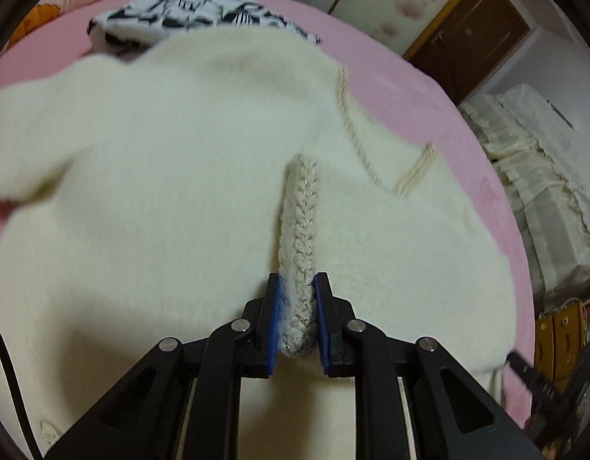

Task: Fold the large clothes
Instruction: 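Fold the held front panel over the folded sleeve, then open the left gripper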

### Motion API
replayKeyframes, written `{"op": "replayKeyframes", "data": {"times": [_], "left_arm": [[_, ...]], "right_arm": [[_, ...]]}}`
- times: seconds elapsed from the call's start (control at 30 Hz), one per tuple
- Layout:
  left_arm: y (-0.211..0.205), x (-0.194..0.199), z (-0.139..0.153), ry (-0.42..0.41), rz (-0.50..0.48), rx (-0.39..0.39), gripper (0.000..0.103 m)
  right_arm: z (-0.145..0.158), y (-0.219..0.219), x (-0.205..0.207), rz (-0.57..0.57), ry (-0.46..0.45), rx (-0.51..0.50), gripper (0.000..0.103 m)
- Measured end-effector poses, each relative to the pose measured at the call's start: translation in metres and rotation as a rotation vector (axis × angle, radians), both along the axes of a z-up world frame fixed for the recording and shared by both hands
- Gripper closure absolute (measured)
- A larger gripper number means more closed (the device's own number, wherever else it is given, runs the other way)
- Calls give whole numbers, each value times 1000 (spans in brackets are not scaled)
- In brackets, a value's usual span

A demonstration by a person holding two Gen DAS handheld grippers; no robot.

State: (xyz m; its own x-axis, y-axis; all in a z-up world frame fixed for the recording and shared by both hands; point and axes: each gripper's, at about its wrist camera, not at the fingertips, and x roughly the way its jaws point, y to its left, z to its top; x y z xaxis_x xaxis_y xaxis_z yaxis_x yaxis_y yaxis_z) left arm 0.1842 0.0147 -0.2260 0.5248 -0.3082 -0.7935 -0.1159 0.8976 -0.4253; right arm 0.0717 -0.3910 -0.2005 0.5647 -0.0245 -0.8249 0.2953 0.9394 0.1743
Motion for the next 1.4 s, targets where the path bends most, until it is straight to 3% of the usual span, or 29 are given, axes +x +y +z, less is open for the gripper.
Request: {"op": "replayKeyframes", "data": {"times": [0.13,0.2,0.27,0.47,0.53,0.57,0.77,0.8,0.9,0.97,1.03,1.07,1.13,1.2,1.27,1.33,1.4], "left_arm": [[0,6,3,21,-39,-12,86],[1,23,4,48,-66,-35,71],[2,40,4,58,-88,-36,67],[-21,80,0,97,-166,4,64],[-29,87,2,98,-194,46,74],[-35,90,5,94,-213,73,91],[-53,103,37,8,-220,166,93],[-52,108,42,-6,-212,157,93],[-54,114,50,-63,-171,153,92],[-58,116,40,-51,-163,201,92],[-62,126,11,56,-174,248,84],[-62,127,4,66,-178,244,83],[-58,123,9,53,-178,222,80],[-51,119,18,87,-170,203,72],[-46,110,32,73,-161,206,66],[-45,99,47,38,-148,217,53],[-48,86,60,-11,-147,187,44]], "right_arm": [[-2,-5,5,-1,21,5,54],[0,-6,8,3,21,11,54],[4,-8,9,5,10,13,54],[16,-21,27,-6,-17,20,54],[18,-26,40,-3,-25,10,54],[18,-31,48,-2,-24,13,54],[-5,-60,107,-11,54,108,55],[-12,-62,115,8,68,128,82],[-7,-60,119,8,6,129,88],[-2,-54,115,5,-42,96,88],[-11,-47,117,2,-17,32,83],[-18,-44,120,-2,22,-8,79],[-17,-43,118,-14,42,-21,70],[-4,-41,111,-37,45,-37,69],[12,-33,100,-33,24,-78,69],[28,-17,87,1,-26,-104,66],[37,3,77,46,-59,-97,66]]}}
